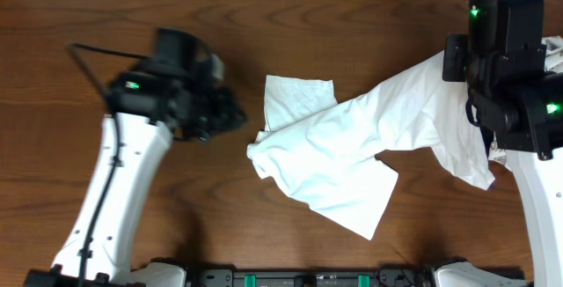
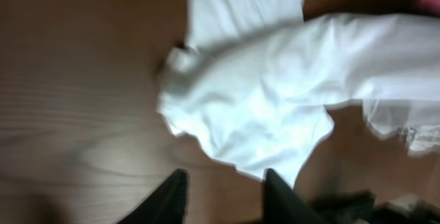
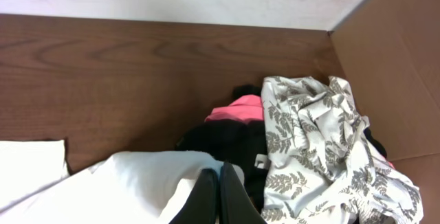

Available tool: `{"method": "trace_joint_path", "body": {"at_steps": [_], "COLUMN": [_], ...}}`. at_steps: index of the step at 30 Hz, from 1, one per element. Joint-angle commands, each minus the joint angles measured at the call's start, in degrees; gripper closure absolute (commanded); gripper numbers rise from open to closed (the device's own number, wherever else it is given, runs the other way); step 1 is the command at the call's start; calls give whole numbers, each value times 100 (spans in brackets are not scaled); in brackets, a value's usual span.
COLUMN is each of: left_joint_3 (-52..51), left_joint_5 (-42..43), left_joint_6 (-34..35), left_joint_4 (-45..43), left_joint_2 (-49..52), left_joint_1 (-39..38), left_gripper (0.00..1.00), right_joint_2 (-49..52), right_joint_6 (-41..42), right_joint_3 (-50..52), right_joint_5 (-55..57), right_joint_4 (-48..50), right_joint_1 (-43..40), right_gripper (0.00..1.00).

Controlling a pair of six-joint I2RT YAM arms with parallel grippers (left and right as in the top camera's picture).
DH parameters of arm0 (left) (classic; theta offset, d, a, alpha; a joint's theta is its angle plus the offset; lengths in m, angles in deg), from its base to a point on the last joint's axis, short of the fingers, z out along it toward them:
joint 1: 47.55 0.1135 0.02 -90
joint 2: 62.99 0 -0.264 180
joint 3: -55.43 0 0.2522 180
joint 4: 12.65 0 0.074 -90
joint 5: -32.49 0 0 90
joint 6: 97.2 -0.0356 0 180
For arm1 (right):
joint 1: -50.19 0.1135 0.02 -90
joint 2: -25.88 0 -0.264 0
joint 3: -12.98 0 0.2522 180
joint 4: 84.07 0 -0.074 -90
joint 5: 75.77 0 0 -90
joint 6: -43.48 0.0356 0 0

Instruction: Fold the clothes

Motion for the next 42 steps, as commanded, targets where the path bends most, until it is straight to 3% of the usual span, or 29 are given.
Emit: {"method": "trace_joint_path", "body": {"at_steps": [1,7,15,24,33,42], "left_joint_3": [-549,-2028,-3298,-3803,-3823,-3823], "left_joint_5": [122,114,107,-739,-763,-199], "left_joint_6": [560,1381,1823,2380,2393,2350], "left_joint_4": [-330,-1722,-3095,-3630,-3856,-4756], "left_joint_2": [-44,-44,-44,-37,457,1342], "left_joint_1": [-455,-1034,-1829,-2337,-2345,-2352], "left_gripper": [56,53,53,46,39,39], "right_joint_2": [-76,-76,-76,-76,-79,-79], "right_joint_6": [-35,-37,-37,-35,-33,-35], "right_joint_3": [-66,-66,-66,-66,-66,-66], "right_joint_5": [-4,-4,-7,-9,-9,-9], "right_joint_4": [-44,-85,-107,-256,-330,-367], "right_joint_1": [-52,-52,-52,-52,-52,-52], "right_gripper": [99,99,99,99,99,99]}}
